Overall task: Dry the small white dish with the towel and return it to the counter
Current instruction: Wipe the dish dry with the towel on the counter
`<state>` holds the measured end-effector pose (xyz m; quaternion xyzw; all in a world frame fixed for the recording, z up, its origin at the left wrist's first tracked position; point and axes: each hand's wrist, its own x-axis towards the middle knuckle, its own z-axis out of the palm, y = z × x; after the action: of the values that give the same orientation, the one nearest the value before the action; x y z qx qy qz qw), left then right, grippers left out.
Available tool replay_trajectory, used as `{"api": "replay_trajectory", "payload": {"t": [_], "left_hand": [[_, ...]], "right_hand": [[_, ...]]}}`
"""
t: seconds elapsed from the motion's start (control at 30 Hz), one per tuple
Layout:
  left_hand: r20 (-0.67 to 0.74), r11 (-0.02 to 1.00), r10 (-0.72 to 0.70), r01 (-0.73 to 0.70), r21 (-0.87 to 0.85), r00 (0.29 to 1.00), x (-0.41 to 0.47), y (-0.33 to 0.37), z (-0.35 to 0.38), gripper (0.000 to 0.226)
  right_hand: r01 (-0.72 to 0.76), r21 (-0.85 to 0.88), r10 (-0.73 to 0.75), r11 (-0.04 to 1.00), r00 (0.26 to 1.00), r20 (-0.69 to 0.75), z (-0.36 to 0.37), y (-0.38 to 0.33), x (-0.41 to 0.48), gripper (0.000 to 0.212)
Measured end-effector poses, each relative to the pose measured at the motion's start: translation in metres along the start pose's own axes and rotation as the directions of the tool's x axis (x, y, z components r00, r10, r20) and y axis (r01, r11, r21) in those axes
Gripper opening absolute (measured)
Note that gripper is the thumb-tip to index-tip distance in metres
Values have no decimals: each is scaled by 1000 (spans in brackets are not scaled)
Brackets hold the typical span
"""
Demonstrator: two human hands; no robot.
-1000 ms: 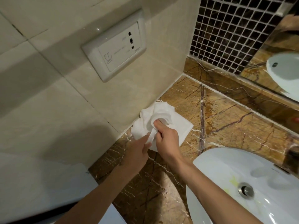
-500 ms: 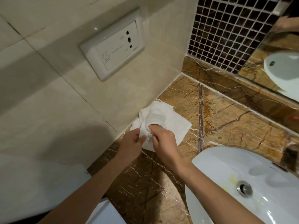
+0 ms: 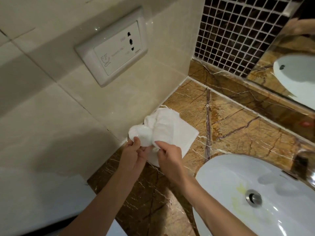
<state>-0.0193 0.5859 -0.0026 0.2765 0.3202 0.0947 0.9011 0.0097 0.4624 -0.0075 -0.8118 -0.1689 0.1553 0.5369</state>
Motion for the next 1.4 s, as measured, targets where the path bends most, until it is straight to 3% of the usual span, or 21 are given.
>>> {"api": "replay_trajectory", "payload": {"t": [0.13,0.27,0.33,0.43,0.53,0.6,0.63,0.7,0.77,0.87,0.93,0.97,1.07,1.13,1.2,1.27,1.4], "left_hand": [[-144,950,61,-13,312,988,2,-6,6,31],[-72,763,187,-99,638,980,-5,-7,8,21],[46,561,284,-205,802,958,-7,-5,6,19],[355,63,331,-395,916,875,-7,-3,-7,29],[475,-365,179,-390,845,862,-4,-2,-23,50],[506,-489,78,-410,770,859,-3,-1,-28,59],[530,-465,55,-448,764,846,-1,0,-29,57],[520,-325,68,-474,818,851,-2,-1,-26,43],[448,-199,200,-412,889,871,-5,-3,-23,42],[204,156,461,-305,940,864,-11,-5,-17,45],[43,390,471,-252,886,881,-10,-3,-11,39],[-4,424,460,-216,879,888,-8,-1,-10,38],[-19,389,404,-153,908,915,-4,7,-7,30],[52,319,419,-200,926,907,-7,6,-3,14],[102,246,454,-235,940,885,-11,2,0,20],[103,237,481,-242,941,871,-14,-1,1,22],[85,286,478,-246,926,874,-12,3,-6,18]], "right_hand": [[128,-93,-134,987,989,-65,11,-1,-15,26],[138,-90,-143,986,988,-55,11,-3,-16,27],[141,-65,-147,988,984,-99,8,-6,-15,27],[92,39,-85,995,985,-151,1,-6,-9,26],[-35,136,60,990,981,-186,-8,-3,1,24],[1,34,4,999,986,-166,-10,1,6,27],[45,-49,-49,998,994,-102,-10,2,6,27],[133,-168,-127,977,991,51,-8,3,5,25],[158,-233,-132,960,984,122,-6,6,6,33],[140,-380,-90,914,985,146,-2,17,11,40],[143,-411,-80,900,983,165,1,21,12,51],[155,-413,-93,898,982,166,2,22,12,52],[172,-417,-112,893,980,163,2,15,11,35],[169,-421,-102,891,979,176,2,9,14,29],[132,-414,-49,900,978,204,2,3,16,34],[106,-366,-19,925,972,234,3,-2,14,47],[270,-249,-187,930,931,313,2,-9,7,71]]}}
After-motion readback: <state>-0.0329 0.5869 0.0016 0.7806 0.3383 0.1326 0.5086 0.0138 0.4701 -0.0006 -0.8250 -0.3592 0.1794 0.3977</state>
